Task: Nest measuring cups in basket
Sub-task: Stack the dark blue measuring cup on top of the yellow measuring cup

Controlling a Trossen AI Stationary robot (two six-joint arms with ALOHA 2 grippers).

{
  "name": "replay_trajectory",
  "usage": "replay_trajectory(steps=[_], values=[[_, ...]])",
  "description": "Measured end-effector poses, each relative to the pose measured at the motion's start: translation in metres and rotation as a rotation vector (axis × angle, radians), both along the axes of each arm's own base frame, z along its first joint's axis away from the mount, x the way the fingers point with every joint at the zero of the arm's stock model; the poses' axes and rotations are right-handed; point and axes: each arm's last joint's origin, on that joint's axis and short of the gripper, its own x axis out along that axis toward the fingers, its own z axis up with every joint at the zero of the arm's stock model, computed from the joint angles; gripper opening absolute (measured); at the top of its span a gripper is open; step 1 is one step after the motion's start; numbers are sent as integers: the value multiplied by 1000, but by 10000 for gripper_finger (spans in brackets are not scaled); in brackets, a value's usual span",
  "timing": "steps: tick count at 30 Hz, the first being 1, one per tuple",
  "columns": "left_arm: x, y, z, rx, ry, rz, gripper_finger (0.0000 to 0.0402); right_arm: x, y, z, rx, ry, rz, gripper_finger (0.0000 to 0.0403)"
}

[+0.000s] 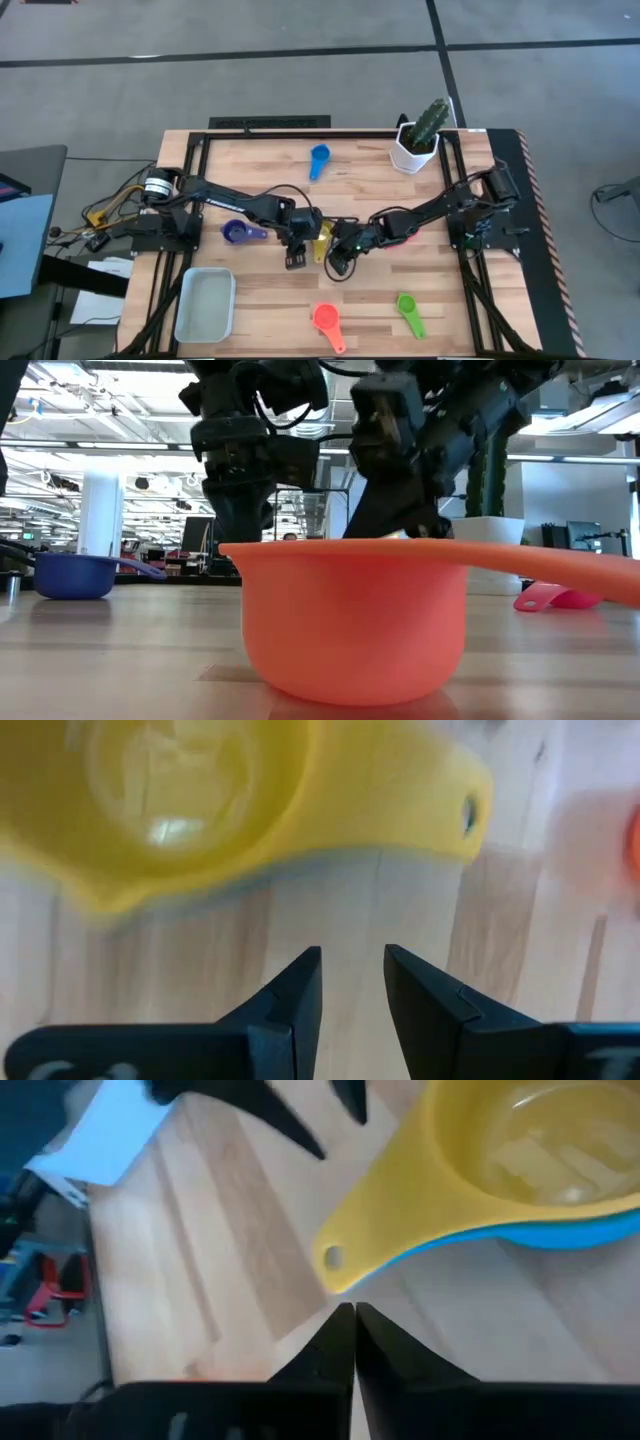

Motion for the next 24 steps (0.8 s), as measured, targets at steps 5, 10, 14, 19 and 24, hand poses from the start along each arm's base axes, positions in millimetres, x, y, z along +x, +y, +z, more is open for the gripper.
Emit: replay_trajectory(steps=[5,10,14,19,24], values=[[-12,-2,13,29,36,32,98,-12,8,18,35,18,-66,58],[-20,-22,32,92,-23,45,98,-37,22,40,20,69,-123,76],[-22,-42,39,94,-85,102,98,-63,30,58,-29,122,-116,100],[-20,-61,43,36,-155,281,98,-94,25,70,-124,247,-71,159],[-23,-80,45,-50,-192,463,98,-115,21,81,-213,291,-16,224]])
